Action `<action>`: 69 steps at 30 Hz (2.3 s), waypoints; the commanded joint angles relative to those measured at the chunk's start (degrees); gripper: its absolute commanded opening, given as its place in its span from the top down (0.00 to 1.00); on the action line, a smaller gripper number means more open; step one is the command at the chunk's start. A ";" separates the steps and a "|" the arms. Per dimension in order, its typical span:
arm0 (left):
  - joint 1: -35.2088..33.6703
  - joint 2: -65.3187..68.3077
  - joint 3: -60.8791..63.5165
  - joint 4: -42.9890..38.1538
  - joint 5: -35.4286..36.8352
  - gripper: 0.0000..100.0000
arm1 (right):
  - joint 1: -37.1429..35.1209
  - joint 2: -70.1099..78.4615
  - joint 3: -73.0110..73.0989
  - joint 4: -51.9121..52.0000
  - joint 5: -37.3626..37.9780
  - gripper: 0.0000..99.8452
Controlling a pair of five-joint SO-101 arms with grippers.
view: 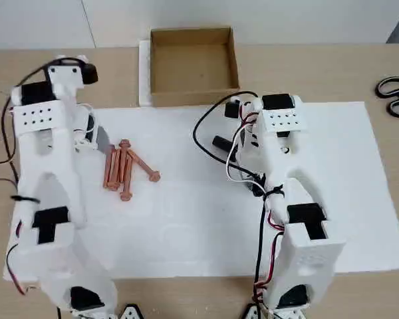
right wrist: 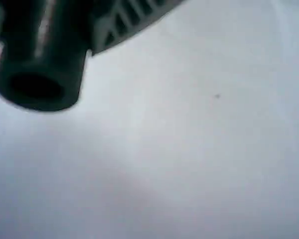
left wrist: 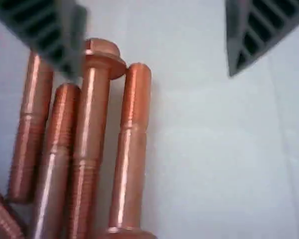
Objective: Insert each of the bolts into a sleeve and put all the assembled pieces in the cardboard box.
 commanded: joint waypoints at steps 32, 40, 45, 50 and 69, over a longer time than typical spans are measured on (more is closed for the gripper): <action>3.25 17.93 -2.15 -16.44 4.31 0.87 | 0.22 -0.31 -2.81 1.19 0.53 1.00; 3.25 17.85 -2.24 -16.88 4.13 0.92 | 0.13 -0.31 -2.81 1.19 0.53 1.00; 3.34 17.85 -2.24 -16.88 4.31 0.99 | 0.04 -0.31 -2.81 1.19 0.53 1.00; 3.34 17.67 -4.35 -14.51 4.31 0.99 | 0.13 -0.40 -2.81 1.19 0.62 1.00; 3.34 -11.25 -19.56 1.85 4.40 0.99 | -0.04 -34.59 -3.69 1.36 0.44 1.00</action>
